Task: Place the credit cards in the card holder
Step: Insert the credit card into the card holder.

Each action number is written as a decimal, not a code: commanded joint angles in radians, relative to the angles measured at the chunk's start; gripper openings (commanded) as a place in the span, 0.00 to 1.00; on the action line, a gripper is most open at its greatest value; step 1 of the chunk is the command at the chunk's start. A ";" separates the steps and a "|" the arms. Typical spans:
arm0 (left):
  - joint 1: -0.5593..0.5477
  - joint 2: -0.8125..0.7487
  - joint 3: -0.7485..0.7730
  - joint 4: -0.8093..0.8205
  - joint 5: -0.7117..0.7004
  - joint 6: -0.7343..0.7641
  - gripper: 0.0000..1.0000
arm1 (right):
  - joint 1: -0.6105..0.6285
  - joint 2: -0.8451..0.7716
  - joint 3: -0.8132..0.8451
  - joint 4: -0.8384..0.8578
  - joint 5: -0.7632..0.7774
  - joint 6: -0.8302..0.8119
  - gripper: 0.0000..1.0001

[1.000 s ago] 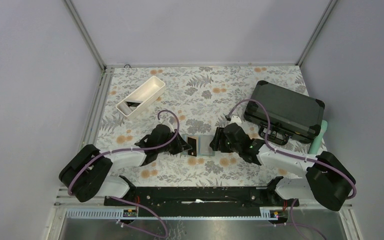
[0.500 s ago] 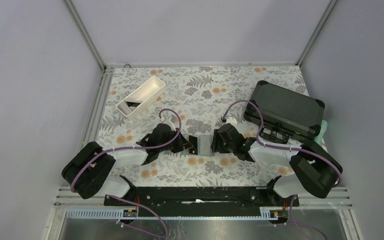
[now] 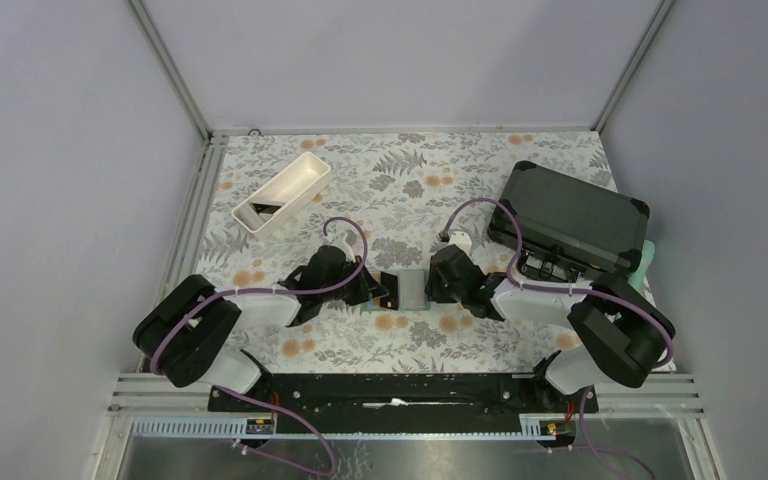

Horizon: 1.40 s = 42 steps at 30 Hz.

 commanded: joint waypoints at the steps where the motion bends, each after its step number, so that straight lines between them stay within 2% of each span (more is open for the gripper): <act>1: -0.004 0.020 0.034 0.052 0.004 0.021 0.00 | 0.004 0.023 0.023 -0.011 0.034 -0.008 0.31; 9: -0.003 0.035 0.024 0.089 0.004 -0.021 0.00 | 0.005 0.034 0.032 -0.024 0.042 -0.008 0.10; 14: -0.004 0.044 0.012 0.104 -0.012 -0.047 0.00 | 0.005 0.036 0.033 -0.031 0.040 -0.007 0.04; 27: -0.003 0.085 -0.064 0.256 -0.038 -0.194 0.00 | 0.006 0.027 0.038 -0.045 0.047 -0.008 0.01; 42: -0.003 0.136 -0.078 0.327 -0.009 -0.170 0.00 | 0.008 0.035 0.043 -0.046 0.040 -0.008 0.00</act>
